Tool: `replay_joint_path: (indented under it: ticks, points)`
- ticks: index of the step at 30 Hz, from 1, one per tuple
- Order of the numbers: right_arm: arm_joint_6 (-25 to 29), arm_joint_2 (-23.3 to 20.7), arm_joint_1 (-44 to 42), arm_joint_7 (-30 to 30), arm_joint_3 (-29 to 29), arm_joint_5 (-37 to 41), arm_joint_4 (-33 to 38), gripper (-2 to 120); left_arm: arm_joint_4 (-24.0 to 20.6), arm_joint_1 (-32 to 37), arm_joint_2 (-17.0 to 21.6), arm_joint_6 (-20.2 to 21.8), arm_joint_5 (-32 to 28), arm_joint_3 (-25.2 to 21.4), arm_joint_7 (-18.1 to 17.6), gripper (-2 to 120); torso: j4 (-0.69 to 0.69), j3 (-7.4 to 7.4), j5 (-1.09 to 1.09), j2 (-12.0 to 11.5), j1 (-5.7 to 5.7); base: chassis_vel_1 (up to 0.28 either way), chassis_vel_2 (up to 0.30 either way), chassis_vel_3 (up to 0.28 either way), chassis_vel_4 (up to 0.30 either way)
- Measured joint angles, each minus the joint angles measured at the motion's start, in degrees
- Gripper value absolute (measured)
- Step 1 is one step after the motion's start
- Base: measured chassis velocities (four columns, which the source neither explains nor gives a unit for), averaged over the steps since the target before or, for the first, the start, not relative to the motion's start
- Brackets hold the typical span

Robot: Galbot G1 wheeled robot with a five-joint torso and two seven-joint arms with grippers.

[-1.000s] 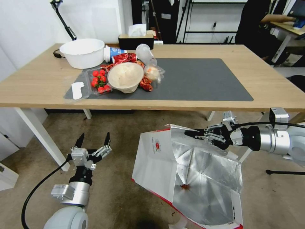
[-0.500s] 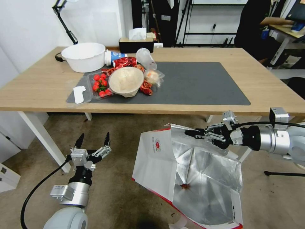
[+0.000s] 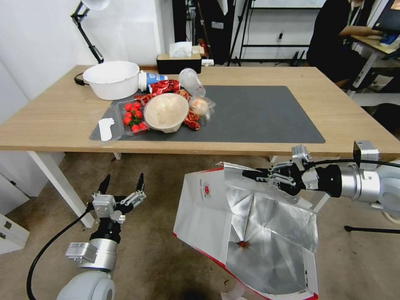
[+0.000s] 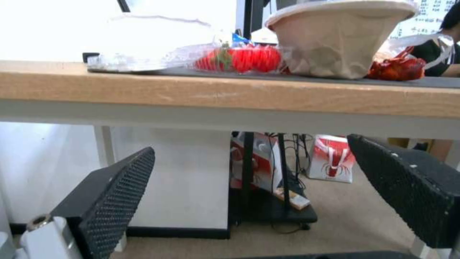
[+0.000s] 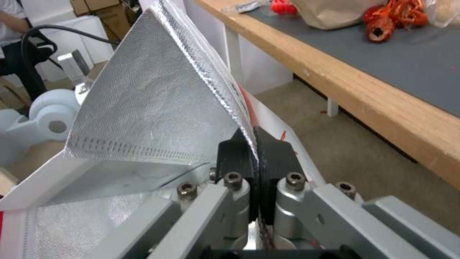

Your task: Pick up the food delivery bag from the floor and place it on the table.

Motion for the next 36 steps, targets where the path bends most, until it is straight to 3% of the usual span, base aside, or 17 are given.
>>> replay_joint_path:
  ticks: [36]
  points:
    - [0.05, 0.06, -0.27, 0.2, -0.01, -0.05, 0.03, 0, -0.04, -0.04, 0.17, 0.04, -0.2, -0.06, 0.02, 100, 0.0, 4.82, 0.0, 8.19, 3.37, 0.0, 0.0, 0.0, 0.0]
